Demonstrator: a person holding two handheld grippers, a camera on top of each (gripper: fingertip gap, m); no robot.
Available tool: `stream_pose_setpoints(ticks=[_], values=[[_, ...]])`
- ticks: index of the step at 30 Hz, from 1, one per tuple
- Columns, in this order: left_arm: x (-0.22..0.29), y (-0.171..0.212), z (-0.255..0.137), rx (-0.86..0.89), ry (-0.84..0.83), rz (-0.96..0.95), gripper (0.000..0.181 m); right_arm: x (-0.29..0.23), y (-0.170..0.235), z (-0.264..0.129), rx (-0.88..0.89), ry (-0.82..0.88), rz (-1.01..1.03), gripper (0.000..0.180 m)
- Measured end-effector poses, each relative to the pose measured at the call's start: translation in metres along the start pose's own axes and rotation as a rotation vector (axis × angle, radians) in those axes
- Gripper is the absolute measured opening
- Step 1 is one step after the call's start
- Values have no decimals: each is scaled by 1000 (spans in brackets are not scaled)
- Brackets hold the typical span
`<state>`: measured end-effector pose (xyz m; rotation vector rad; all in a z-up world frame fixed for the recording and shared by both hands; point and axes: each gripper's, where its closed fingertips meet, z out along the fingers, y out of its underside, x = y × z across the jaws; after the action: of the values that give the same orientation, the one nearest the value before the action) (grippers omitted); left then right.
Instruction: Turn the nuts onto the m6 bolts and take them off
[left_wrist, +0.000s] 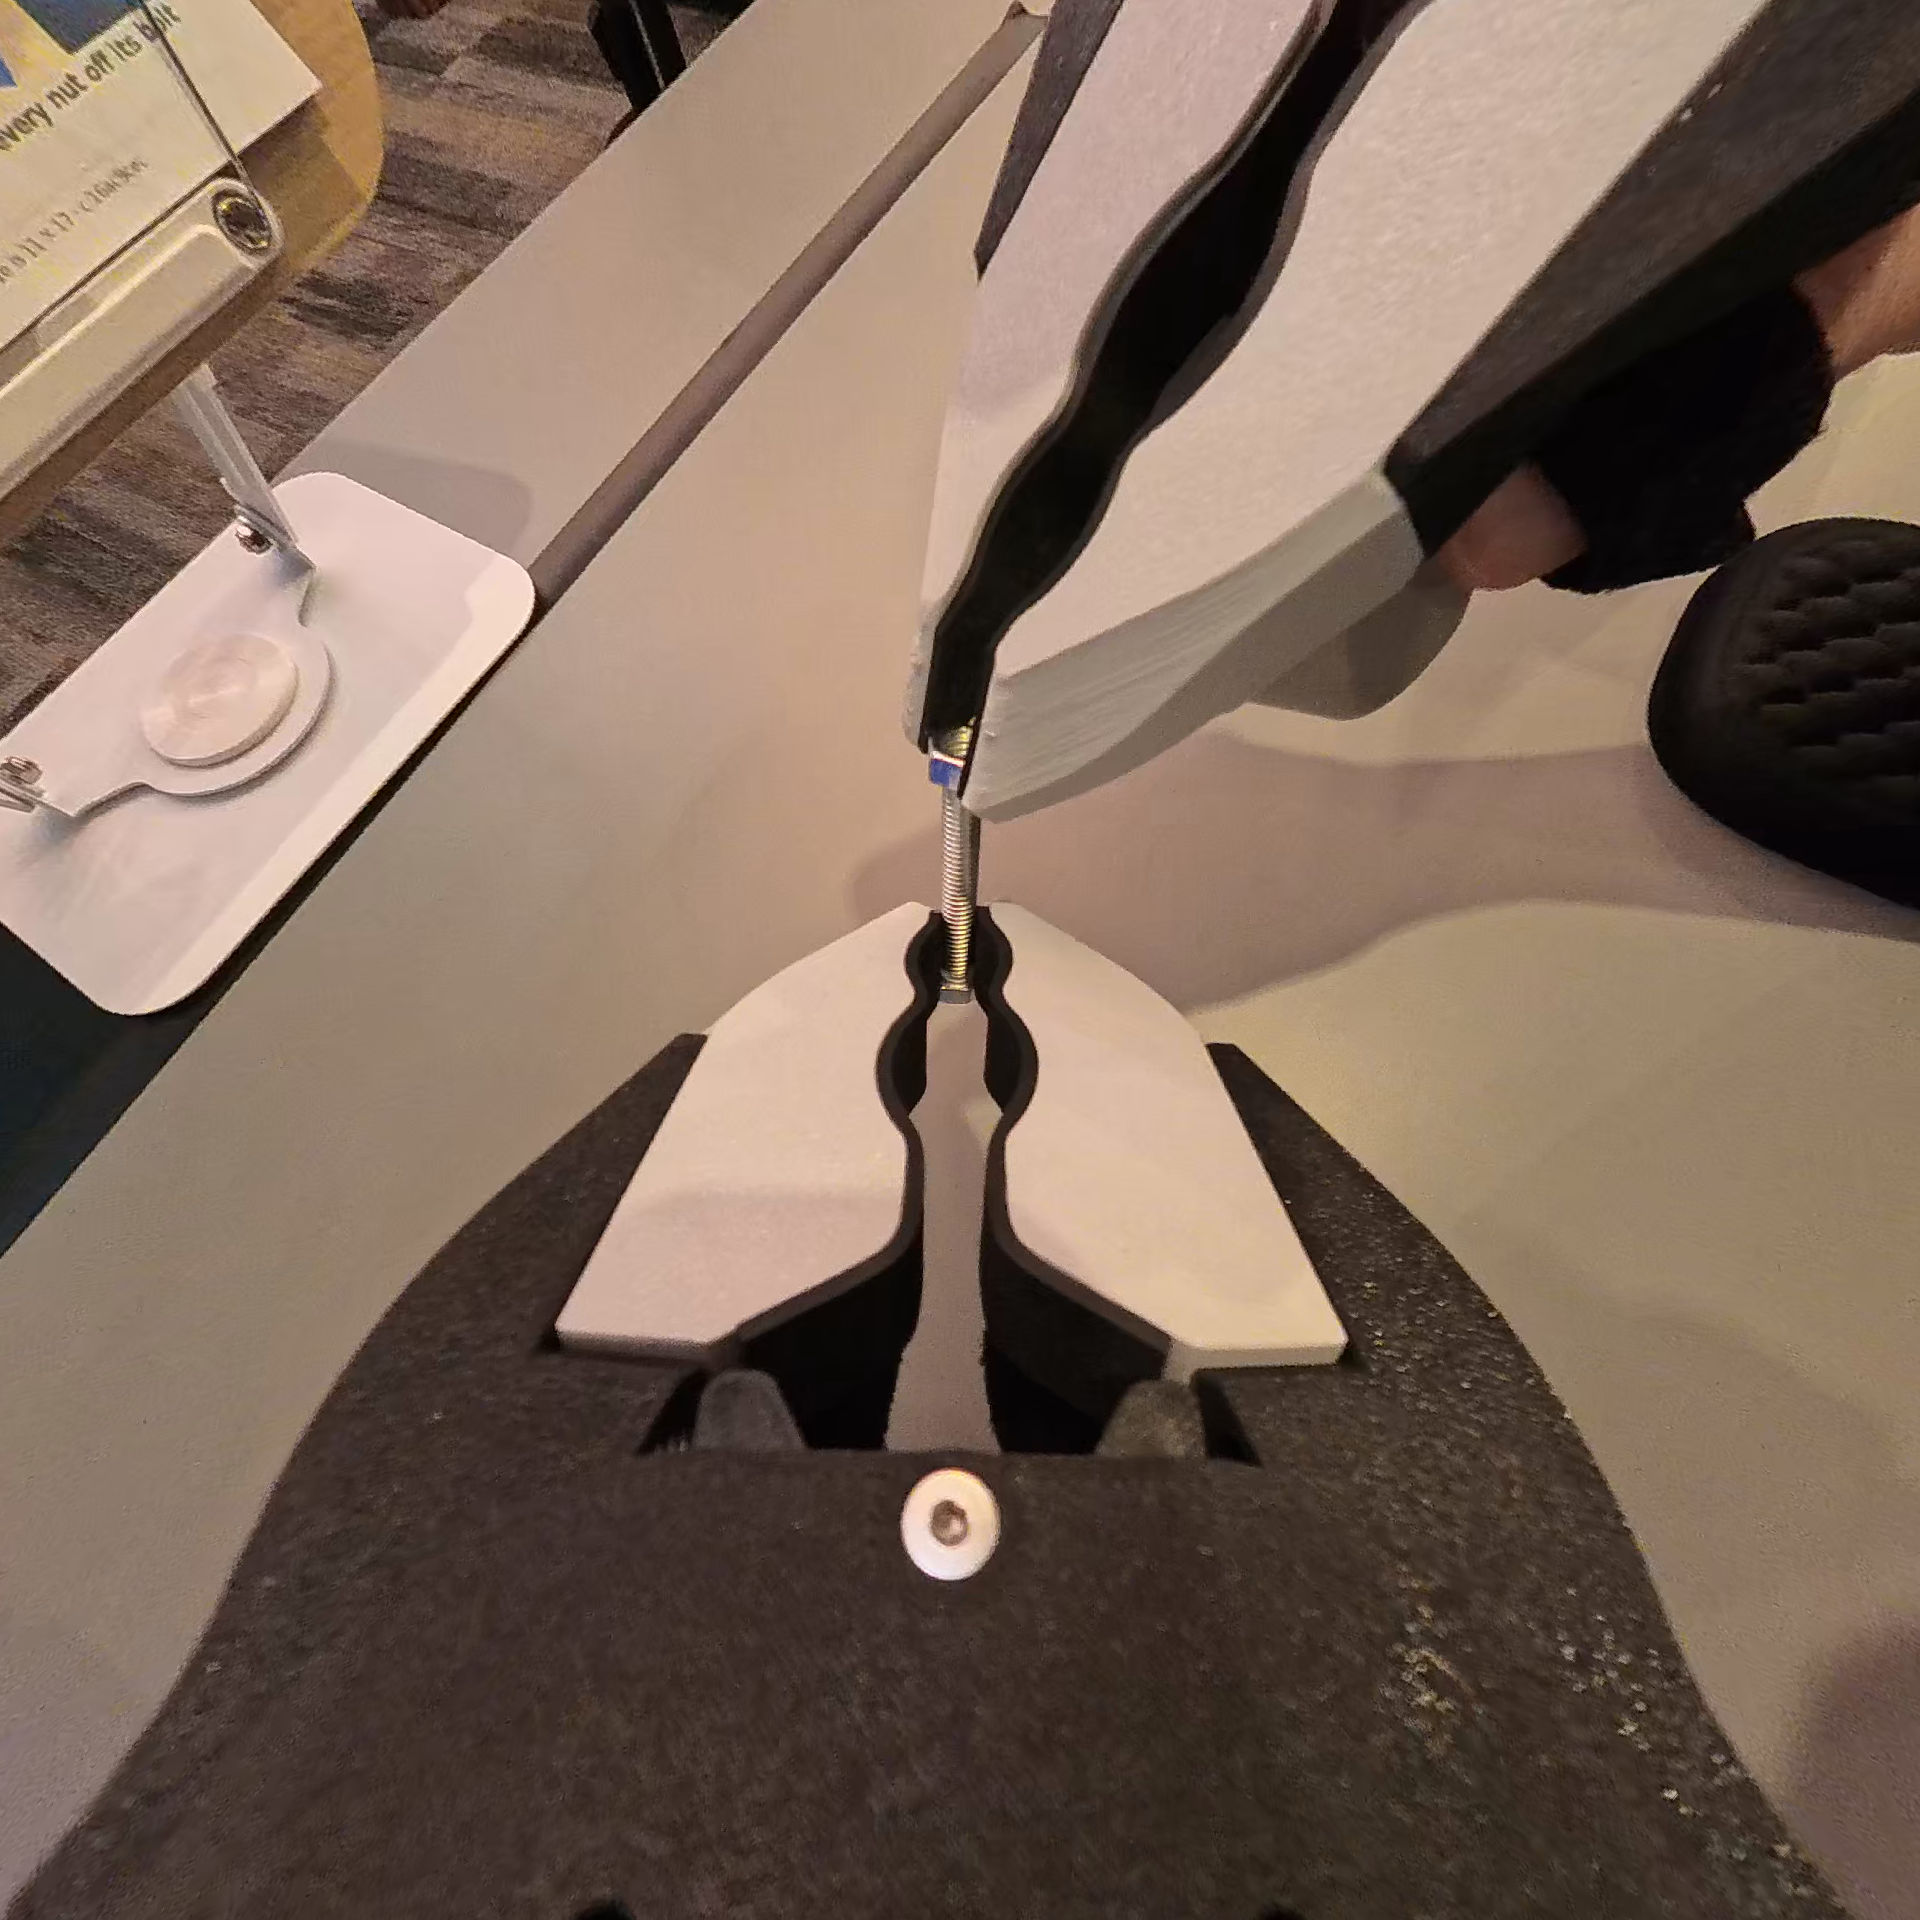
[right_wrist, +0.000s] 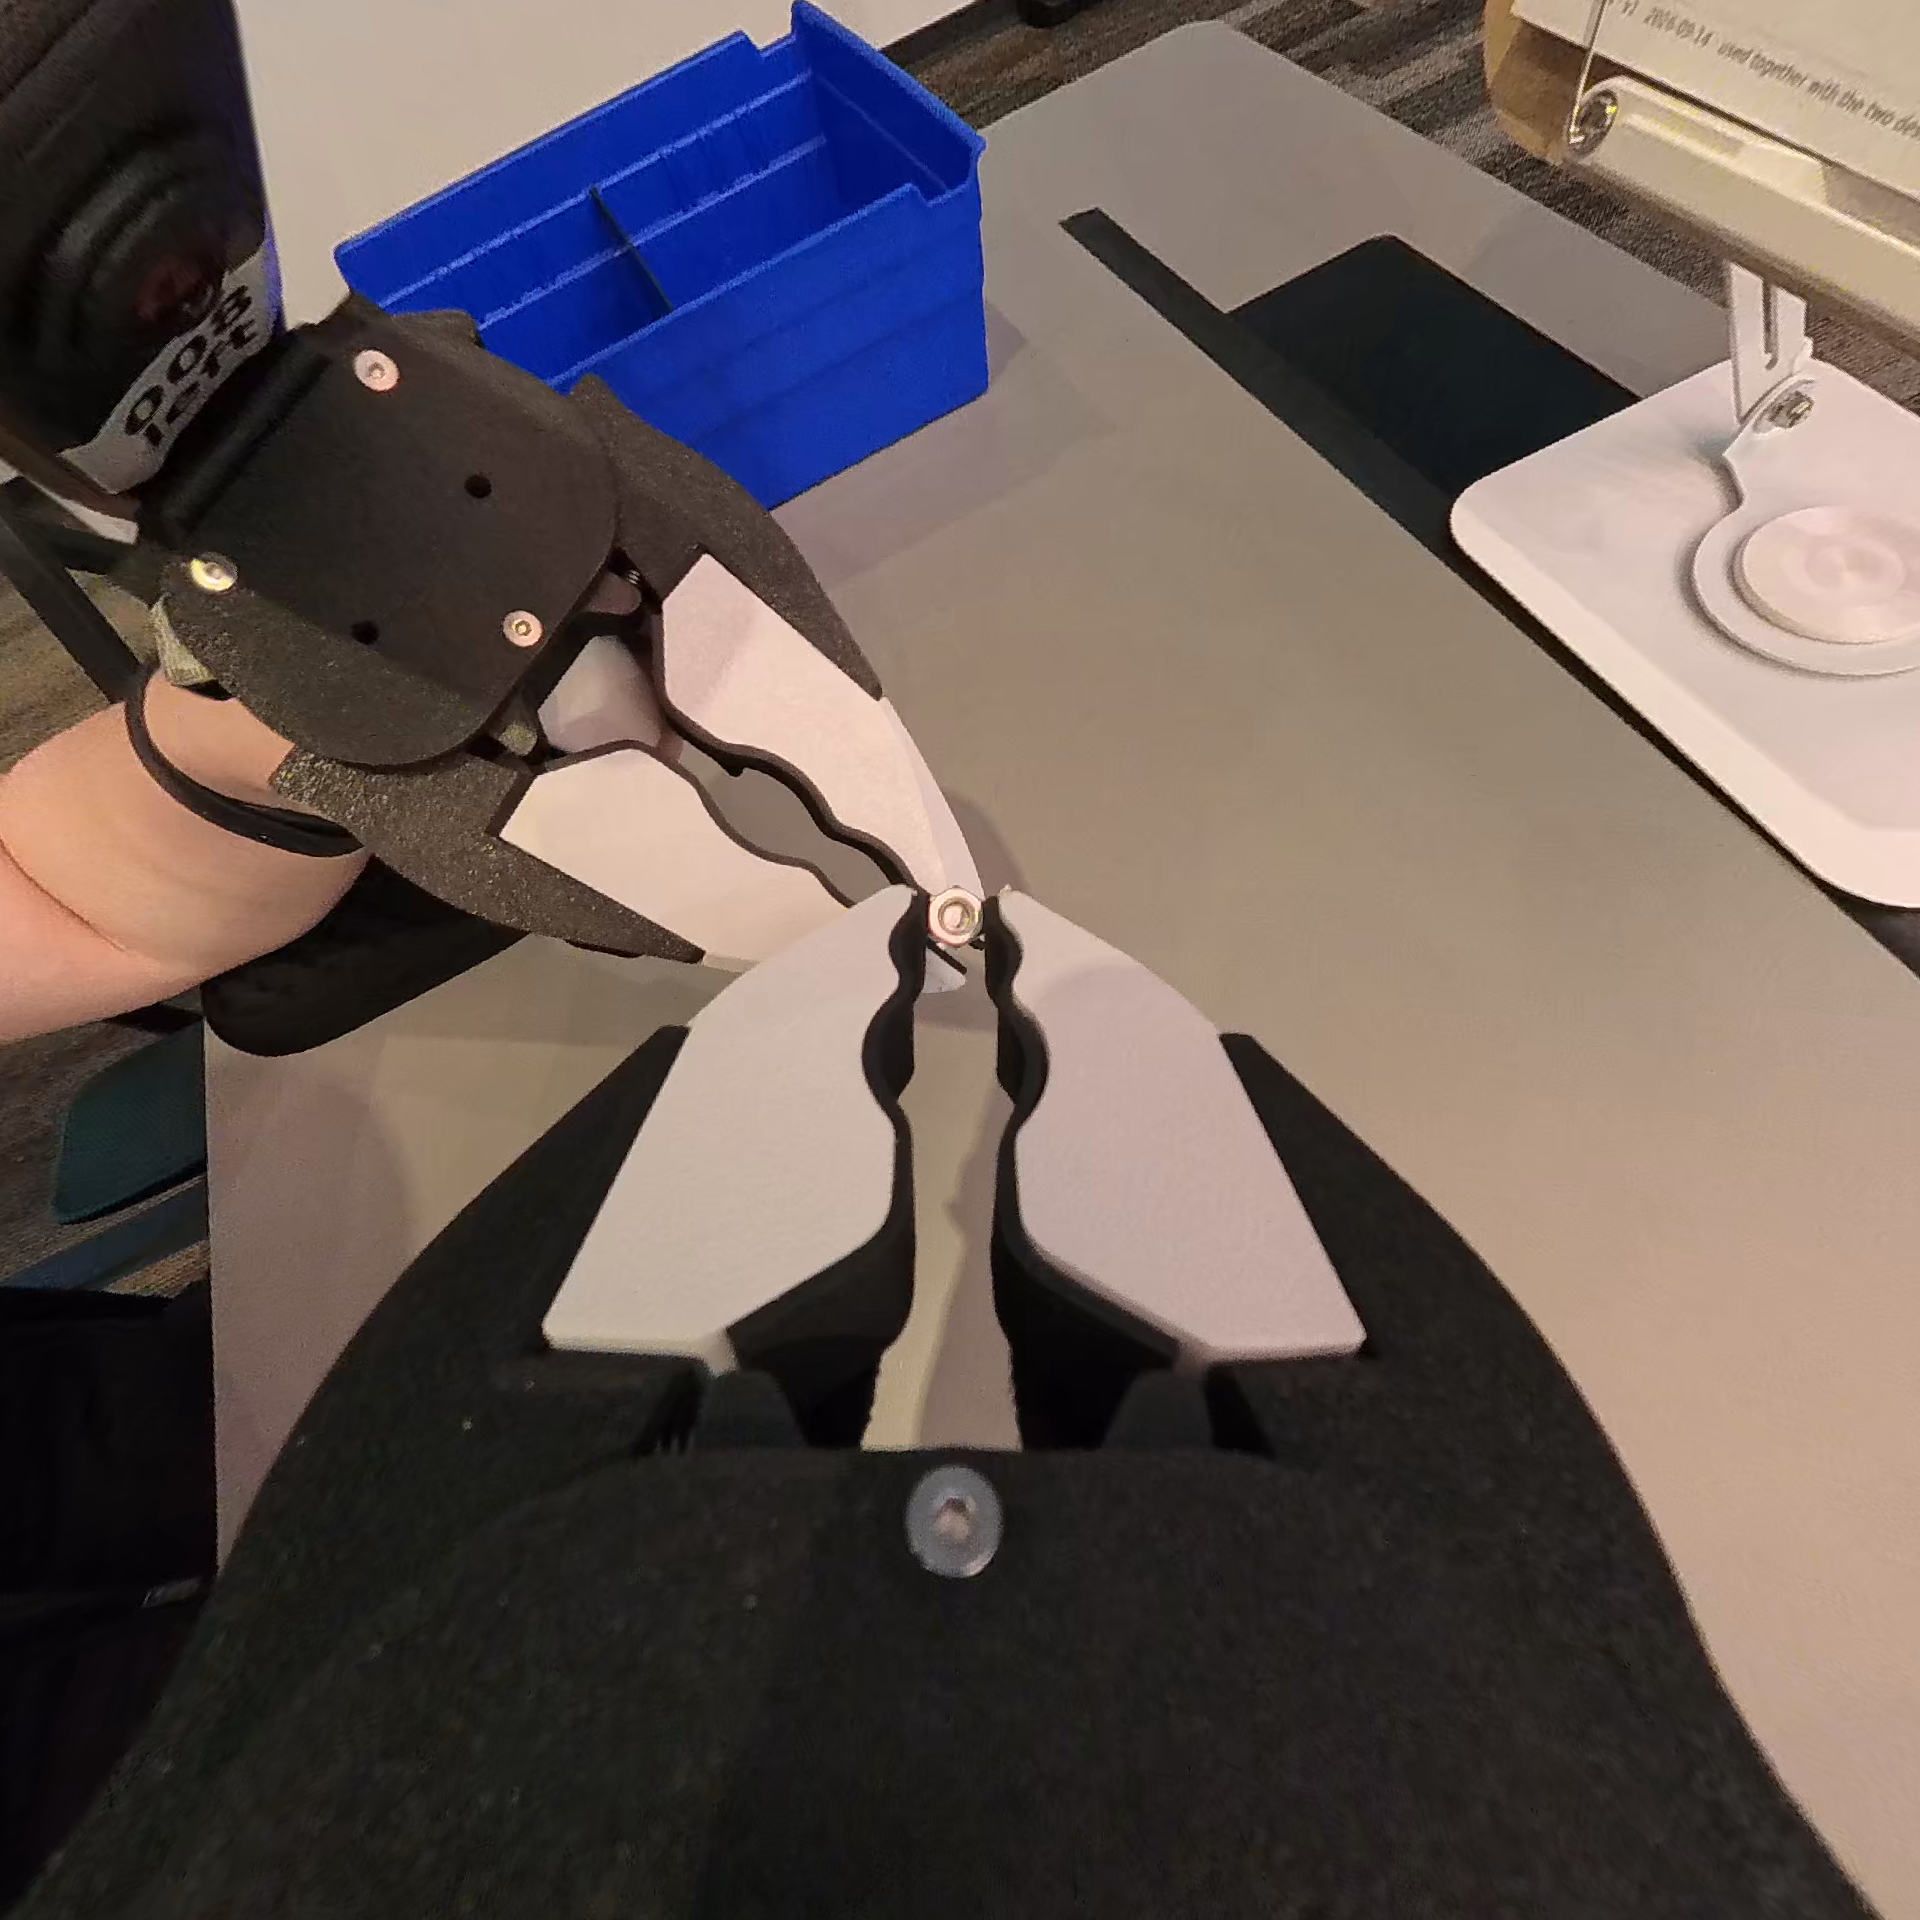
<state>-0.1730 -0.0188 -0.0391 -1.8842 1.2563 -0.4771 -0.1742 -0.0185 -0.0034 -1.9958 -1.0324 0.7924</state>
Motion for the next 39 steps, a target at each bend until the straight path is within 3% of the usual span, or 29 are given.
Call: stream_pose_setpoints(ticks=[39], values=[[0,-14,-8,92,13,-11,5,-9,-26,-20,120,52,-199,19]])
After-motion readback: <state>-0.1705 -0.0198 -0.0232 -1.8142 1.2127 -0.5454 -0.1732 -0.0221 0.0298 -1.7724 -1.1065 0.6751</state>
